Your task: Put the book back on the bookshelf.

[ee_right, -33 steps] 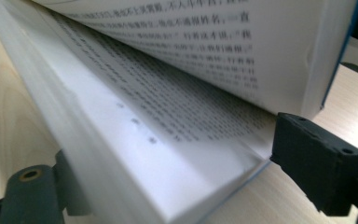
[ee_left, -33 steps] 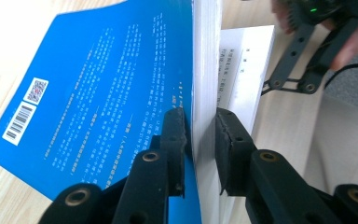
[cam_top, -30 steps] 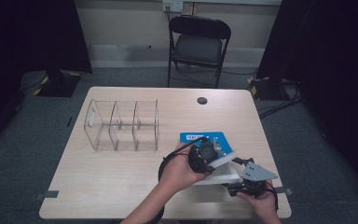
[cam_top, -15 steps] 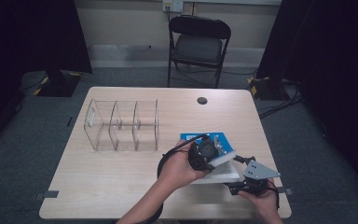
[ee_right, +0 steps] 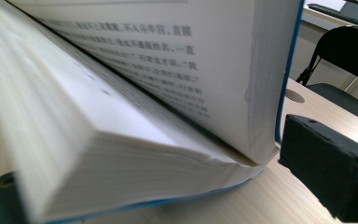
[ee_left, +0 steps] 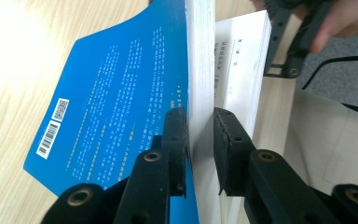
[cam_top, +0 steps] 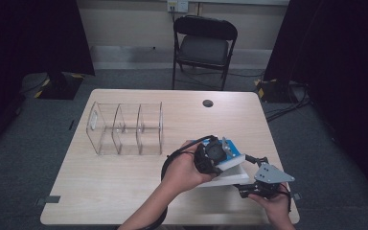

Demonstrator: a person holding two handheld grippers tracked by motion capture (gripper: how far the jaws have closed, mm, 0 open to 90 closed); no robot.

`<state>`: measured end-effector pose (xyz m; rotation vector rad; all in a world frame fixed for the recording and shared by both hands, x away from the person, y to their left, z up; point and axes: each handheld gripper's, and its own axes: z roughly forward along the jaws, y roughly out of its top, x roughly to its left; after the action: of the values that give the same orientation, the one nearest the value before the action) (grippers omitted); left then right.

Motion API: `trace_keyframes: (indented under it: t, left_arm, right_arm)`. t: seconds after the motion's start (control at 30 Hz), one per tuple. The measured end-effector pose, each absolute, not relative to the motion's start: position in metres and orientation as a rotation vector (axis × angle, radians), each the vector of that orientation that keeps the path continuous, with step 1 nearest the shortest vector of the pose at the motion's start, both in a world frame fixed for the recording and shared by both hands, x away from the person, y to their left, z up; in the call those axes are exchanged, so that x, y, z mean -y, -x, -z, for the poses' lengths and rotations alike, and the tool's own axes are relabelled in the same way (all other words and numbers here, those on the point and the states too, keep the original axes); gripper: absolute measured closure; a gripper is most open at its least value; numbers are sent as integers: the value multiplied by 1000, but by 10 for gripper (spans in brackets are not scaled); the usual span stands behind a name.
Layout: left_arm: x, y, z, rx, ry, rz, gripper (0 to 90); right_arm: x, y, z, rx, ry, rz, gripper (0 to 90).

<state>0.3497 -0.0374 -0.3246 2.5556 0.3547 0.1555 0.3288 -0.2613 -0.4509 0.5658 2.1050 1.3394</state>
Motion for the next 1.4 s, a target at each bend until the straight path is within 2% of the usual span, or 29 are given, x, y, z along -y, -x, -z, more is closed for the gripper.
trace_keyframes:
  t: [1.03,1.13,1.2,1.3,1.4]
  left_arm:
    - [36,-355,320,-316,-2560,-121,761]
    - [36,-351,314,-299,-2558,-122,763]
    - [35,-349,308,-284,-2548,-110,764]
    - [33,-350,304,-278,-2544,-110,767]
    - [30,-351,304,-265,-2514,-100,757]
  right_arm:
    - [257,-348,444,-2156,-424,-1315,95]
    - [254,-345,442,-2156,-381,-1323,138]
    - [251,-341,440,-2168,-334,-1341,213]
    - [249,-338,436,-2196,-321,-1365,259]
    - [251,-340,432,-2234,-324,-1354,347]
